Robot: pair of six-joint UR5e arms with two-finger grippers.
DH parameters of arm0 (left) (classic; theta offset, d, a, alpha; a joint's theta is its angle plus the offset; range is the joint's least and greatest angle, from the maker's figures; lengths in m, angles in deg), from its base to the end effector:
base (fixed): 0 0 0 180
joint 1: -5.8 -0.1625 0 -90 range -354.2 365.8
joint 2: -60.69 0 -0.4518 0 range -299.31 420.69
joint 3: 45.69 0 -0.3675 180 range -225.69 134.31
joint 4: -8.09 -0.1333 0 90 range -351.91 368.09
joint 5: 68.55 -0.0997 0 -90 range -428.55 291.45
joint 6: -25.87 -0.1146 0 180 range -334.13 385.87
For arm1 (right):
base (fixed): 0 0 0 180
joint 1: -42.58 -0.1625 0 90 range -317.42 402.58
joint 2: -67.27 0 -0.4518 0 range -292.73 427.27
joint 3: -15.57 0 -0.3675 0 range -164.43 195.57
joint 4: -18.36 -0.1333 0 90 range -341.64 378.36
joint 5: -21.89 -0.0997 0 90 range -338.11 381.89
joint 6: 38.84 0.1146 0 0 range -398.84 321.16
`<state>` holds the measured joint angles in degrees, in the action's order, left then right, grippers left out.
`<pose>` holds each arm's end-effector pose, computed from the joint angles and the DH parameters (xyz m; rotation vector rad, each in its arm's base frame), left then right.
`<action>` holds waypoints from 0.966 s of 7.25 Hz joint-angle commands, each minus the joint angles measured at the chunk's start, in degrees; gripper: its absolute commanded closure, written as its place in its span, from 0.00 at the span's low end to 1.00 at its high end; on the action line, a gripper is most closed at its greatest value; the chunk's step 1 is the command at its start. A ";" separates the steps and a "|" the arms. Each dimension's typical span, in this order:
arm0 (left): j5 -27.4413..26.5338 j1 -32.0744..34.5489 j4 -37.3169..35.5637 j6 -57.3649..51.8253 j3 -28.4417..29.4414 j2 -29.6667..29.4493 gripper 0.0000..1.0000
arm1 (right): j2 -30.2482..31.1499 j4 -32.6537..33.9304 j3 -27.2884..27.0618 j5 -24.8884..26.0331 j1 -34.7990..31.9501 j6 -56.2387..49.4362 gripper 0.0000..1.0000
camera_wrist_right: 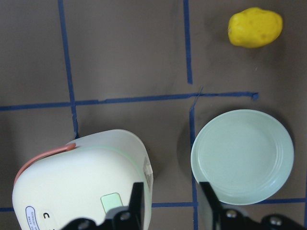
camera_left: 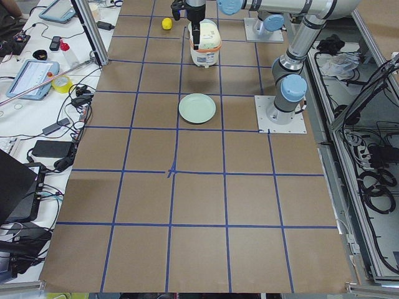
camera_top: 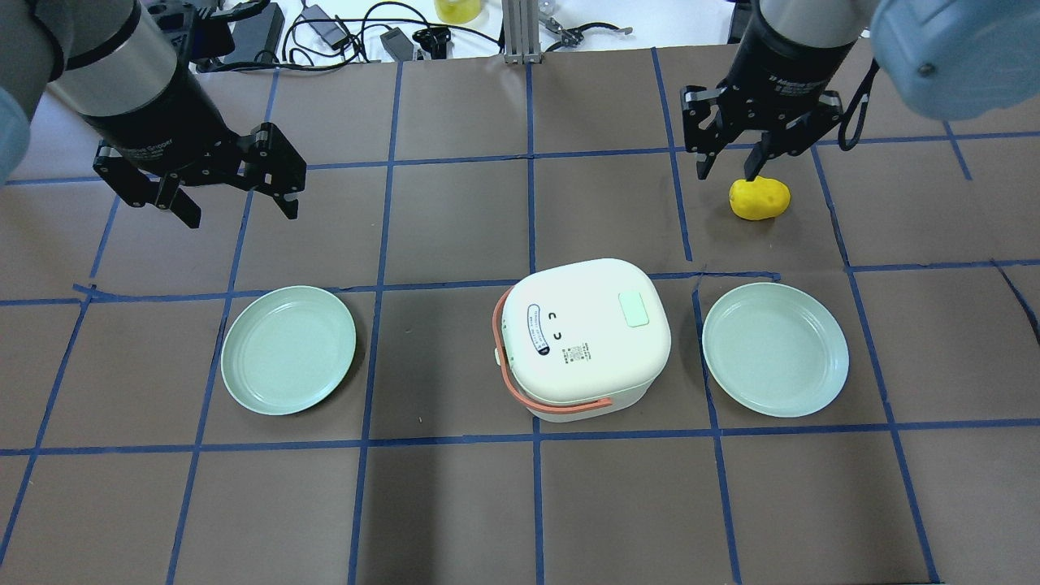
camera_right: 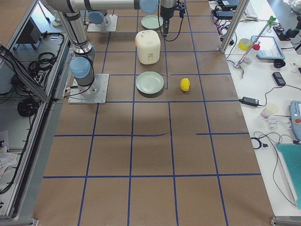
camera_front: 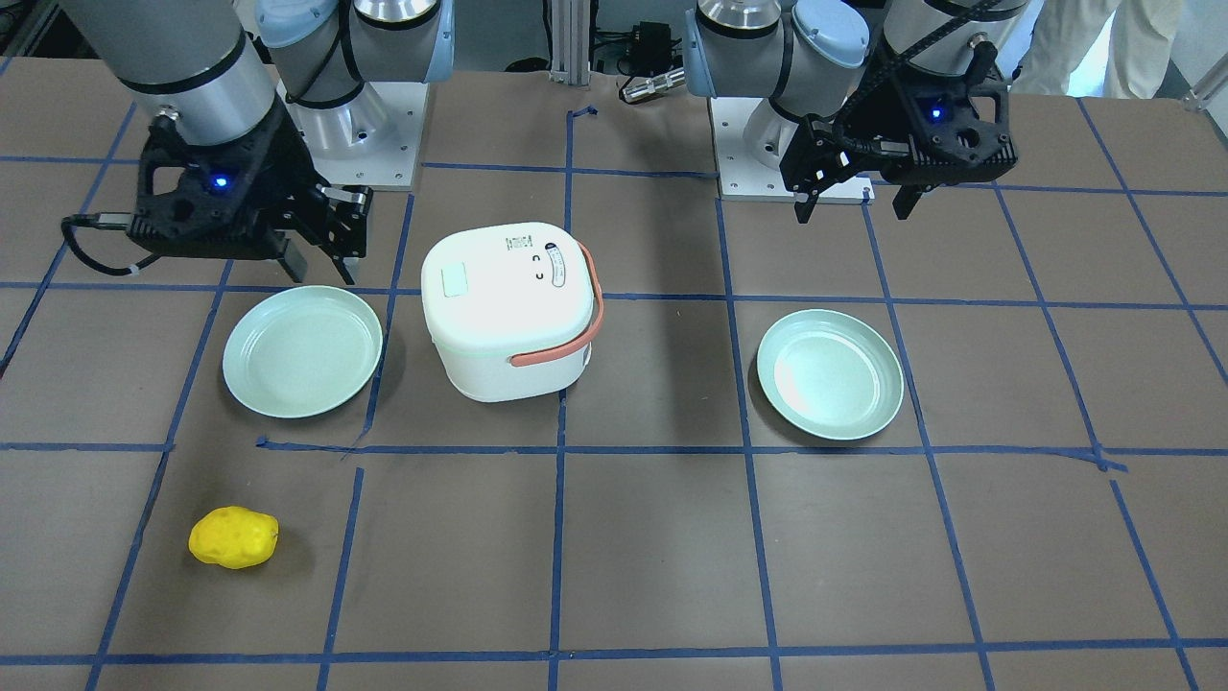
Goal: Press rice cooker button
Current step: 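Move the right gripper down toward the rice cooker's green lid button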
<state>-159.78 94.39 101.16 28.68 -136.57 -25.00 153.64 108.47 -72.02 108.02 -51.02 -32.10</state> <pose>-0.1201 -0.4364 0.5211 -0.1150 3.1181 -0.0102 0.1717 -0.4837 0.4893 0.0853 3.0746 0.0390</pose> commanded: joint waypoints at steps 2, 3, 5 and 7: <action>0.00 0.00 0.00 0.00 0.00 0.00 0.00 | -0.06 0.42 -6.44 -0.52 -5.19 3.11 1.00; 0.00 0.00 0.00 0.00 0.00 0.00 0.00 | -0.06 0.59 -7.50 -0.53 -5.36 2.93 1.00; 0.00 0.00 0.00 0.00 0.00 0.00 0.00 | -0.06 0.77 -10.13 -0.44 -6.50 2.67 1.00; 0.00 0.00 0.00 0.09 0.00 0.00 0.00 | -0.15 3.05 -11.81 -0.53 -7.47 3.11 1.00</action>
<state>-159.78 94.39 101.16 28.70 -136.57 -25.00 153.55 110.46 -82.67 107.51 -57.79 -29.16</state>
